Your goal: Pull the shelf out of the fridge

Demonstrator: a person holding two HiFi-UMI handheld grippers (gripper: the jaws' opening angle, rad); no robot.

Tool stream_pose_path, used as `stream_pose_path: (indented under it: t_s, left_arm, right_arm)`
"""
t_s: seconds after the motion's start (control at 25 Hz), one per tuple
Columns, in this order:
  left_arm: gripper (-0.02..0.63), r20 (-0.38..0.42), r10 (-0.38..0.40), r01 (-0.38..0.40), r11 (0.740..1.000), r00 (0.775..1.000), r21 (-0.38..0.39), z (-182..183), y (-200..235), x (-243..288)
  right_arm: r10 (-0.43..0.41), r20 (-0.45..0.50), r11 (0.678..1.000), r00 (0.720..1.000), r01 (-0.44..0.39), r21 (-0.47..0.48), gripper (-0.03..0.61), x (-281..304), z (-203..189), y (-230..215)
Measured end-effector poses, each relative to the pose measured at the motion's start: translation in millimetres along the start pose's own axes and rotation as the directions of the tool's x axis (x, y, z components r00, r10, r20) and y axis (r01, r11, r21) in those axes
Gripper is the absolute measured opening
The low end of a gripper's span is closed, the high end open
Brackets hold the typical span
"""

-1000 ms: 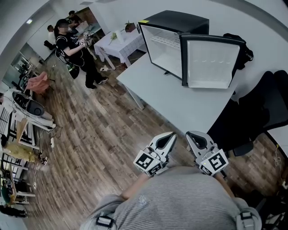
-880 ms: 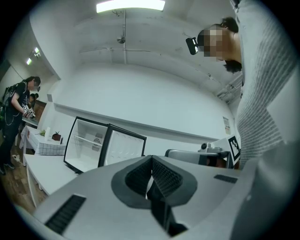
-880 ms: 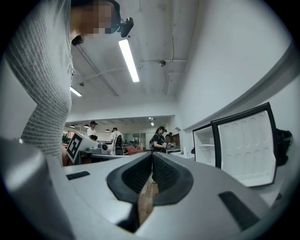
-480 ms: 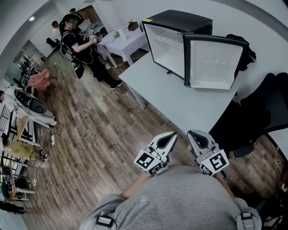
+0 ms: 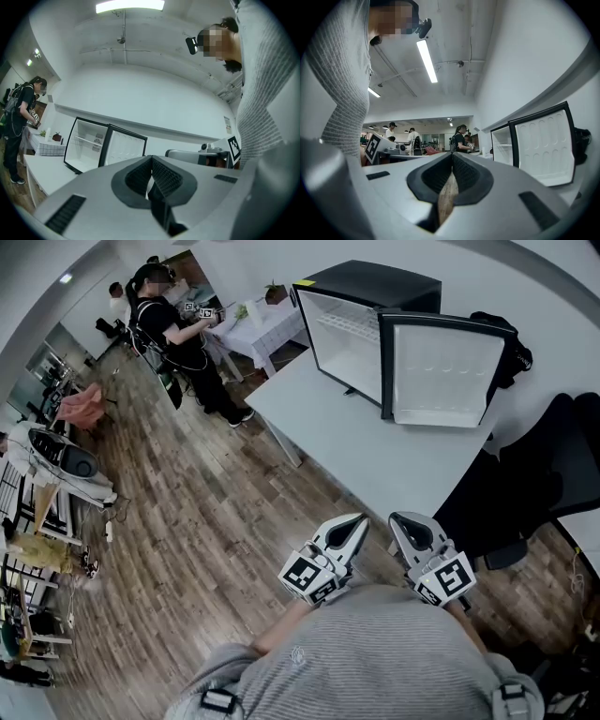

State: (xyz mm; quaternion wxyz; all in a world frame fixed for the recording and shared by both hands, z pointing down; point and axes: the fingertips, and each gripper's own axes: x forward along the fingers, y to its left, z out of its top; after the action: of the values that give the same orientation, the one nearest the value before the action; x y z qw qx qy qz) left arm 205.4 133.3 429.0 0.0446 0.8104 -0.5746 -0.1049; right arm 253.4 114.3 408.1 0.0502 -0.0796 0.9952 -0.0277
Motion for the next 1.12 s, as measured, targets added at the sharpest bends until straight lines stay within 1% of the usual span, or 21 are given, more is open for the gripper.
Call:
stream_pose_path:
  t_s: [0.32, 0.48, 0.6, 0.84, 0.96, 1.12]
  left_arm:
    - [0.011, -0.013, -0.008, 0.008, 1.000, 1.000, 0.002, -1.4, -0.4, 9.4]
    - [0.011, -0.024, -0.003, 0.003, 1.000, 1.000, -0.005, -1.3, 9.3, 14.4]
    - [0.011, -0.018, -0.009, 0.009, 1.000, 1.000, -0.003, -1.9, 20.3, 19.7]
    - [0.011, -0.022, -0.039, 0.039, 0.999, 0.999, -0.023, -2.8, 58.2, 39.9]
    - [0.011, -0.015, -0.067, 0.067, 0.997, 0.998, -0.022, 2.2, 81.2, 55.4]
    - [0.011, -0.015, -0.101, 0.101, 0.995, 0.995, -0.022, 11.5, 122.8, 74.8]
  right_arm:
    - [-0.007, -0.001, 1.000, 1.000, 0.007, 0.015, 0.014, 0.2, -1.6, -9.0]
    - [-0.025, -0.005, 1.000, 1.000, 0.025, 0.005, 0.014, 7.9, -2.4, -19.4]
    - [-0.044, -0.006, 0.999, 0.999, 0.044, 0.001, 0.014, 14.8, -5.2, -29.9]
    - [-0.054, -0.014, 0.998, 0.998, 0.055, 0.008, 0.014, 44.3, -12.0, -48.9]
    - [-0.083, -0.009, 0.996, 0.996, 0.083, 0.012, 0.014, 63.7, -11.1, -65.6]
    - [-0.118, 0.006, 0.993, 0.993, 0.118, 0.004, 0.014, 103.1, -10.0, -89.1]
